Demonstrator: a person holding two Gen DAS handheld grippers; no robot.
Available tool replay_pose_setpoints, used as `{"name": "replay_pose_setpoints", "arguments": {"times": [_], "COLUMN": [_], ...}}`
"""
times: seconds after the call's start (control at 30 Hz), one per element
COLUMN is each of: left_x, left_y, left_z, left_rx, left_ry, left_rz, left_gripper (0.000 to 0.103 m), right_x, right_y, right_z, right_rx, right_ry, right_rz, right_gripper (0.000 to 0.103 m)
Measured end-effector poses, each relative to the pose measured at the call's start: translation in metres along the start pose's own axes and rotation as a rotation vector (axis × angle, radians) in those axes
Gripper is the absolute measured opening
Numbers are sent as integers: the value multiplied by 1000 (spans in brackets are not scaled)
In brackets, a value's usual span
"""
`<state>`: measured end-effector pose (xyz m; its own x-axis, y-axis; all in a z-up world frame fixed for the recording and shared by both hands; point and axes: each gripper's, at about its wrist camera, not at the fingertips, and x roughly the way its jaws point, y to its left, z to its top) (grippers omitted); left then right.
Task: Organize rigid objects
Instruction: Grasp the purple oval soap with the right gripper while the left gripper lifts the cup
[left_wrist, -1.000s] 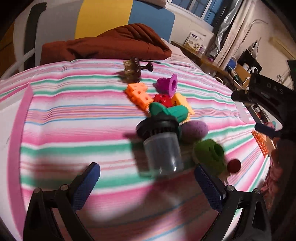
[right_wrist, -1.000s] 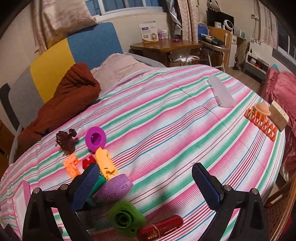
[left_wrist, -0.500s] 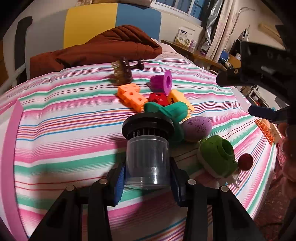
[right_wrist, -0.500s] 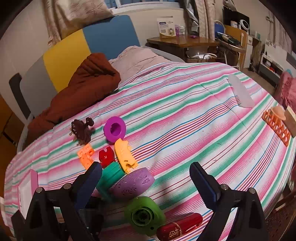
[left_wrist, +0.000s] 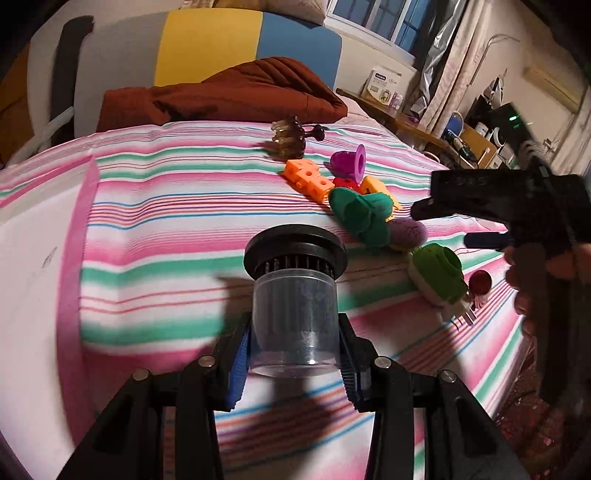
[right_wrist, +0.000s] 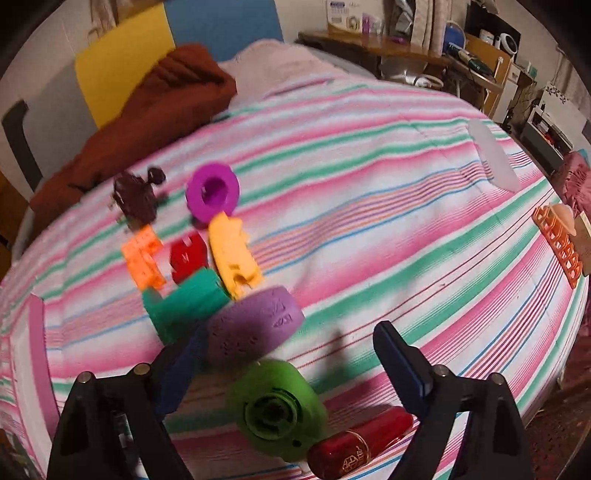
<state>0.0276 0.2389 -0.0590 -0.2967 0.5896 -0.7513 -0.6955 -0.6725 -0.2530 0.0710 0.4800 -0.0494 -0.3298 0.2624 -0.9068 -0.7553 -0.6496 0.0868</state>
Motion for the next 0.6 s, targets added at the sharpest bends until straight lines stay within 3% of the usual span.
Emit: {"name": "replay_pose_setpoints", "arguments": {"times": [0.23,0.47,0.6], "left_x": [-23,-44,-54], "left_y": [8,19,23], "left_z": [-11,-18,-19], "left_rx": [-11,-42,-51], "left_ry": [-31,-63,-86], "left_rz": [-15,-45,-44], "left_gripper": [43,43,43], "right_x": [18,35,30], "right_y": [17,17,17], "right_z": [4,0,-2], "right_rx": [-84,-124,-148], "right_ry": [49,119,94], "right_rz": [25,26,21], "right_gripper": [79,74,61]}}
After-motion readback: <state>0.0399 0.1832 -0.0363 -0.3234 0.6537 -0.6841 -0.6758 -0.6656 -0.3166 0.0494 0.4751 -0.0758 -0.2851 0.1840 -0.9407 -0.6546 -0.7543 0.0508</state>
